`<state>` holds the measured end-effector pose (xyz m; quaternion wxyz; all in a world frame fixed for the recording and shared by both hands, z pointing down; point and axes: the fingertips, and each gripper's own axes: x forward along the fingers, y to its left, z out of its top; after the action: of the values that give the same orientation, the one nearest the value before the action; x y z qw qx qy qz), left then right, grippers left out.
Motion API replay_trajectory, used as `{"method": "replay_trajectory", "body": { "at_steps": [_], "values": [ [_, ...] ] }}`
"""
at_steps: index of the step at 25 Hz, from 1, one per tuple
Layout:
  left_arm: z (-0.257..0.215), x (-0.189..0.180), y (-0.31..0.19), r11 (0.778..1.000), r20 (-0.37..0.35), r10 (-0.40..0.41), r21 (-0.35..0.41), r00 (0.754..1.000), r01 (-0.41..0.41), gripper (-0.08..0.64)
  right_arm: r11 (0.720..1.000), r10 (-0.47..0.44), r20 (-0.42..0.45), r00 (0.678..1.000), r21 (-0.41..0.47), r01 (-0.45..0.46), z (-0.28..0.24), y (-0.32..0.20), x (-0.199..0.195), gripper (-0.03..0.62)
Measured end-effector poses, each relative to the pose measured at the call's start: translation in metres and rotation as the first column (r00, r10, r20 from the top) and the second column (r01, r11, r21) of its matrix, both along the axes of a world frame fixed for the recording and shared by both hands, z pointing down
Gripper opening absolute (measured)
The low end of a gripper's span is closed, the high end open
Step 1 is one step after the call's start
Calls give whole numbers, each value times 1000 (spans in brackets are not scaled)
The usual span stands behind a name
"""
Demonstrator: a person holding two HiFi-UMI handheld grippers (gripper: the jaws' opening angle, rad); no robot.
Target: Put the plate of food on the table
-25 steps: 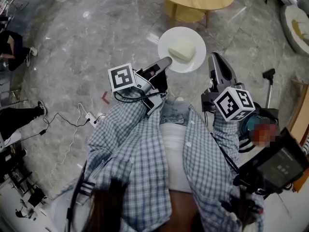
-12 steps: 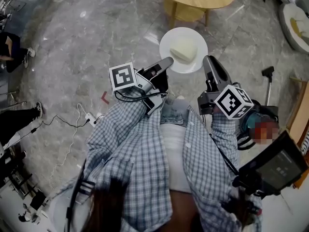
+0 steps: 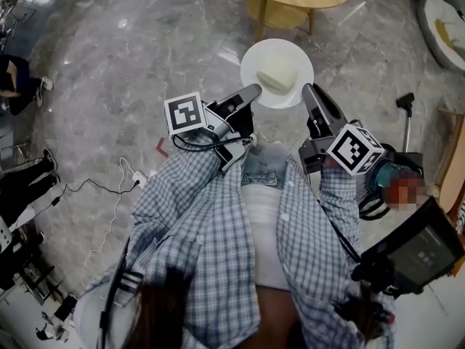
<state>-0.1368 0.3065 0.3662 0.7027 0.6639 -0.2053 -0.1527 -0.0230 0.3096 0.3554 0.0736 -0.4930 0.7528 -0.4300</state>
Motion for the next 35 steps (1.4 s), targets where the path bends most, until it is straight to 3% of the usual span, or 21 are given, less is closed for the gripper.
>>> {"method": "replay_trajectory", "body": {
  "at_steps": [19,35],
  "values": [
    [-1,-3,12,999,-15,33,-2,999,-33,20,1000,19,-48,999,16,-18,-6,16,-4,72],
    [14,9,-17,1000,-2,-25,-4,1000,25,20,999,-30,-20,999,13,30,12,-19,8,72]
  ]
}}
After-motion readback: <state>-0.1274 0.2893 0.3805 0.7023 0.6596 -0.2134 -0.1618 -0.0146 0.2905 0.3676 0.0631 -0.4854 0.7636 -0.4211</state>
